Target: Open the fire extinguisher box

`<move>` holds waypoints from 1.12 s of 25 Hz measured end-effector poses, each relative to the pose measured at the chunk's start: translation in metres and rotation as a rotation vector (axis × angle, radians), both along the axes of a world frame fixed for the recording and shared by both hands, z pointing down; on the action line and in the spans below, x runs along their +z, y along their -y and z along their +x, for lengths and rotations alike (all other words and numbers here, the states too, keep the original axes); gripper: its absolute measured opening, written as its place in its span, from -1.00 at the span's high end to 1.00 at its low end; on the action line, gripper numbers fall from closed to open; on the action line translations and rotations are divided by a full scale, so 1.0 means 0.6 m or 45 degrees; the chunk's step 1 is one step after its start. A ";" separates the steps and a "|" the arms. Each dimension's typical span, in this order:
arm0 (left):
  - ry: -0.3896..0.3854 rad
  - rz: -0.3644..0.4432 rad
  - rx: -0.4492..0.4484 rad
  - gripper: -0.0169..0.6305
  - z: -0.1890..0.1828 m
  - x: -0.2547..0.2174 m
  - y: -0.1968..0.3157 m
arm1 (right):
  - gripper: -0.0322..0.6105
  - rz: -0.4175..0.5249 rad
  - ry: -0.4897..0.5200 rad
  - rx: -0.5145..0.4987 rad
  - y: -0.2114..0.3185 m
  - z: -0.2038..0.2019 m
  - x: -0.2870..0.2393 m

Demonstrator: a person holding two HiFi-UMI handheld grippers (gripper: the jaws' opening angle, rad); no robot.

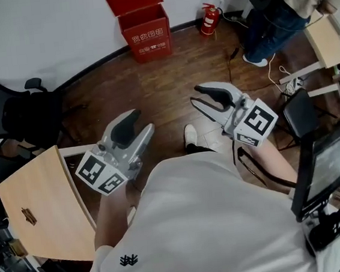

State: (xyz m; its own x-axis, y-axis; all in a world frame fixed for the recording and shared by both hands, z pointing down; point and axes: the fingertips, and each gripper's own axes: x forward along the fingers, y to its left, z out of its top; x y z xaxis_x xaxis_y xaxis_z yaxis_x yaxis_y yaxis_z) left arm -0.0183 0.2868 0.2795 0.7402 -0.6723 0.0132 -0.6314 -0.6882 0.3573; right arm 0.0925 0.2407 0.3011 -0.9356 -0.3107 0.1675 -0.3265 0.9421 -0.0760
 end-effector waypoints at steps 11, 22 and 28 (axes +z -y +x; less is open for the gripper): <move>0.024 -0.007 0.039 0.42 -0.075 0.035 -0.238 | 0.60 0.046 -0.024 0.003 -0.241 -0.091 -0.007; 0.020 0.000 0.080 0.42 -0.087 0.024 -0.275 | 0.60 0.093 -0.114 -0.007 -0.293 -0.113 -0.023; 0.002 0.016 0.075 0.42 -0.079 0.033 -0.270 | 0.60 0.096 -0.148 -0.024 -0.294 -0.108 -0.015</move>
